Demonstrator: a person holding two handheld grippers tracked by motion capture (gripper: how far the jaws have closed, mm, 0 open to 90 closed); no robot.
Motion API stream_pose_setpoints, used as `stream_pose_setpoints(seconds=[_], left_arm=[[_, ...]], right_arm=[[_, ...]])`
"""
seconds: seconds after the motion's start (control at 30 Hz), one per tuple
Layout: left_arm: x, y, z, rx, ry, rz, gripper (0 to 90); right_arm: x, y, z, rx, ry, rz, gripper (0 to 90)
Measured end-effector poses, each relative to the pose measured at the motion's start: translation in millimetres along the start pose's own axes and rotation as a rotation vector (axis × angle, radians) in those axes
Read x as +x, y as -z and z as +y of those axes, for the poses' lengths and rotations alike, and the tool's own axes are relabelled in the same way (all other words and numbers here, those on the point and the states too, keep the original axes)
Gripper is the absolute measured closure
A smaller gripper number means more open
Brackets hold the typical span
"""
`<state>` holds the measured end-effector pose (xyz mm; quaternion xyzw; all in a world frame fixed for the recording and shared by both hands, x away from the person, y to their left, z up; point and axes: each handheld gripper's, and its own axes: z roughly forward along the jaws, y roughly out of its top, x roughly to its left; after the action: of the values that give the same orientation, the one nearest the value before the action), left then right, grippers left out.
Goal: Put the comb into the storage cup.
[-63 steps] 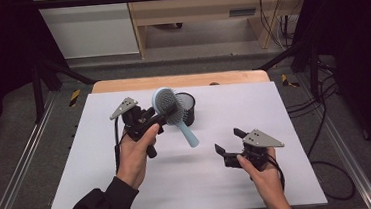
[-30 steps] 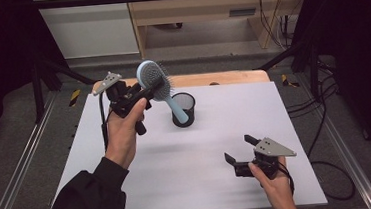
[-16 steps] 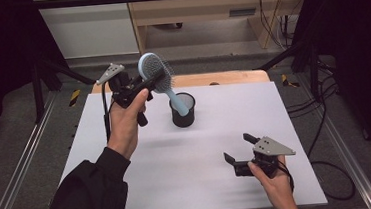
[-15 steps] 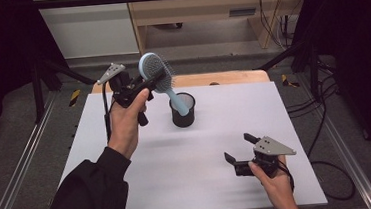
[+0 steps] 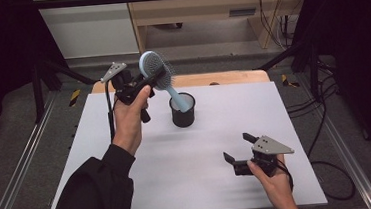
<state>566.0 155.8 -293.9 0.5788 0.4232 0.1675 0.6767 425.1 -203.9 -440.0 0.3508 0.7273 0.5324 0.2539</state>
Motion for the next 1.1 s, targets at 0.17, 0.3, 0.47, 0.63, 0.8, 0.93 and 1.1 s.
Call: stream_pose_setpoints(seconds=[0.17,0.3,0.47,0.63,0.8,0.93,1.1], left_arm=[[8.8,-4.6,2.7,-0.026,0.031,0.000,50.8],[11.9,-8.2,2.4,-0.049,0.053,0.001,50.8],[15.8,-15.2,0.3,-0.047,0.042,0.023,50.7],[18.9,-18.7,0.7,-0.060,0.041,0.039,50.6],[21.1,-22.4,-2.1,-0.057,0.037,0.034,50.5],[20.8,-24.5,-3.2,-0.062,0.026,0.041,50.5],[20.4,-26.3,-4.4,-0.060,0.018,0.046,50.5]], right_arm=[[-1.9,-0.8,-1.3,0.002,-0.009,-0.002,6.1],[-0.8,-2.7,-1.5,0.001,-0.014,-0.002,6.1],[-0.3,-2.7,-1.5,0.002,-0.015,0.000,6.1],[-2.7,-3.4,-2.2,0.003,-0.026,-0.007,6.0],[-2.5,-2.7,-2.0,-0.001,-0.026,0.004,5.8],[-3.4,-3.3,-2.6,0.006,-0.028,0.005,5.7],[-3.3,-2.6,-2.4,0.005,-0.027,0.003,5.7]])
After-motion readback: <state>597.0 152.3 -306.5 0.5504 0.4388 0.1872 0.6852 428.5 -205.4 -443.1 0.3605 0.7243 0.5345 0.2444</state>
